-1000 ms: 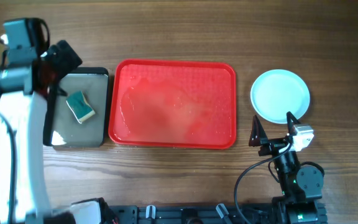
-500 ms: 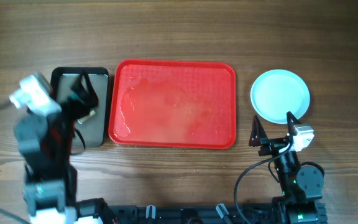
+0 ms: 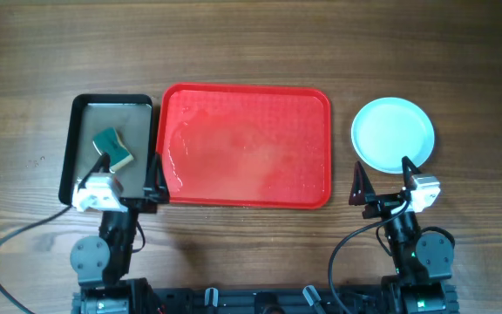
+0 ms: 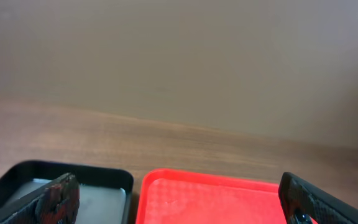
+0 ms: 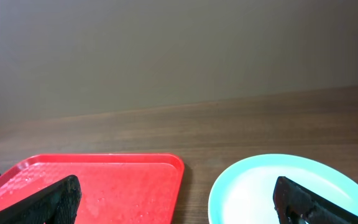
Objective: Clean dirty plates on tray and stack at the side
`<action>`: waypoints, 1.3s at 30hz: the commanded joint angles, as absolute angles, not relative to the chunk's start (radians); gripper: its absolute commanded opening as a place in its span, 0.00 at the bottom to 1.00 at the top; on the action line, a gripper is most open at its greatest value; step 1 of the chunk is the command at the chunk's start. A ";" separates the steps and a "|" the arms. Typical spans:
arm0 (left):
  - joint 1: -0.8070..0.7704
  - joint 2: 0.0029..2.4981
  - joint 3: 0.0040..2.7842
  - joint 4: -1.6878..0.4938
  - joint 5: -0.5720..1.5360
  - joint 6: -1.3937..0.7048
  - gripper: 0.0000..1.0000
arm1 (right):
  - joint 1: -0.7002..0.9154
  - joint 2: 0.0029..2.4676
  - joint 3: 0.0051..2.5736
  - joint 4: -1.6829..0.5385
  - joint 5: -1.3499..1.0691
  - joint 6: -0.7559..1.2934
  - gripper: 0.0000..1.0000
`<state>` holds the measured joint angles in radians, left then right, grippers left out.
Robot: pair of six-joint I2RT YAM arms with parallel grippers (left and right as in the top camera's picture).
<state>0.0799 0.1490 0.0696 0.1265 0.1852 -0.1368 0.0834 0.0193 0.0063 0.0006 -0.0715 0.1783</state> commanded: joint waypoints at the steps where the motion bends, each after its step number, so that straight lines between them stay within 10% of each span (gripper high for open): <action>1: 0.063 0.071 0.009 0.096 0.194 -0.049 1.00 | 0.080 0.010 0.005 0.004 -0.087 0.186 1.00; 39: 0.063 0.007 0.006 -0.061 0.186 -0.049 1.00 | 0.080 0.010 0.005 0.004 -0.087 0.186 1.00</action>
